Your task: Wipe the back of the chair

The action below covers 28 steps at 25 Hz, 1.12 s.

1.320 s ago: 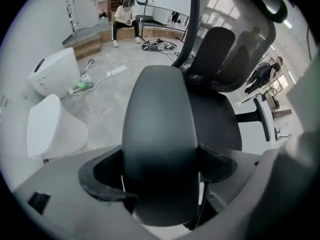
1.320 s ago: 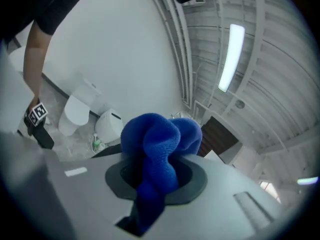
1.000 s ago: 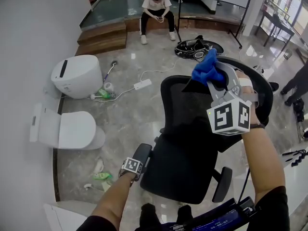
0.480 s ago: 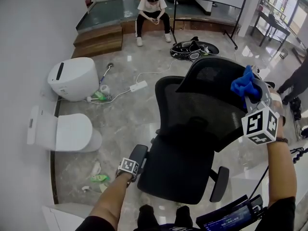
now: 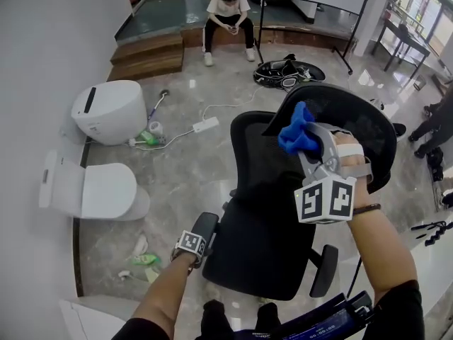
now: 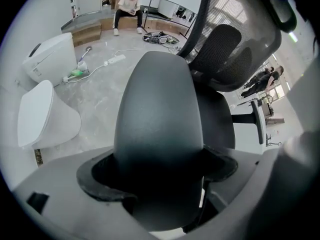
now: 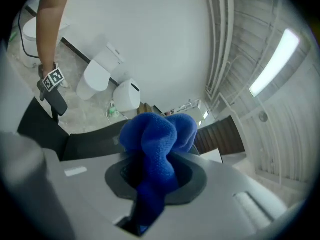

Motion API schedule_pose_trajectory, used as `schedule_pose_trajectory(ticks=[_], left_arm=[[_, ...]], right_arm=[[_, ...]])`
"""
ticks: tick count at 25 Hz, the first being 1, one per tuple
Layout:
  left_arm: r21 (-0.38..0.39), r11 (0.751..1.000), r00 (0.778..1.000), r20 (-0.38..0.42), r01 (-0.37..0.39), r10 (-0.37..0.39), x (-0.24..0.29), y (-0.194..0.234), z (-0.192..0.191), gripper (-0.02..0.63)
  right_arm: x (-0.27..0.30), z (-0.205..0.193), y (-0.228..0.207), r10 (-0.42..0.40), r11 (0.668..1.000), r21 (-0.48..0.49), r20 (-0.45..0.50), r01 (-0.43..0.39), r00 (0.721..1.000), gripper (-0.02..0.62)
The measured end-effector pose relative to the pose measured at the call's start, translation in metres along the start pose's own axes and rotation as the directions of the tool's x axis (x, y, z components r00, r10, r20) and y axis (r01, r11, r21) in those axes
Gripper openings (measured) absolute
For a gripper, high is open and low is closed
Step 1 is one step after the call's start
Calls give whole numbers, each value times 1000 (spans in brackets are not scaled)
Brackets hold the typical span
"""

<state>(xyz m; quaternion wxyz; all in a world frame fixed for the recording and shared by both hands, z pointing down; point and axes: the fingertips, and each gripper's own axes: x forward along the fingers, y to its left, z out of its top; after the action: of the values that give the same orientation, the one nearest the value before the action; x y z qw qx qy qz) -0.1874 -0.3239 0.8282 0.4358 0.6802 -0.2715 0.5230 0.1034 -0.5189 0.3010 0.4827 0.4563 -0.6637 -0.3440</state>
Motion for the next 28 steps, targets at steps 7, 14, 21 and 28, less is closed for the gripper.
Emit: schedule_pose_trajectory(ticks=[7,14,21,28], left_arm=[[-40,998,999,4,50,-49,7,-8,-10,486],[-28,999,1000,2,21,-21,6,-7,-10,488],[-25,1000,1000,-6,16,-16,8,-6,-9,488],[-36,999,1000,-3,25,-25,11,-9,-13,492]], right_arm=[[21,12,19,-25,990,-136,9,26,1000,67],[-8,-90,11,-32,984,-178,-218,-8,976,67],[-63,-153,6,-23,991,-132,-351,-25,936,67],[-13,-14,56,-41,974,-226,-16,36,999,67]])
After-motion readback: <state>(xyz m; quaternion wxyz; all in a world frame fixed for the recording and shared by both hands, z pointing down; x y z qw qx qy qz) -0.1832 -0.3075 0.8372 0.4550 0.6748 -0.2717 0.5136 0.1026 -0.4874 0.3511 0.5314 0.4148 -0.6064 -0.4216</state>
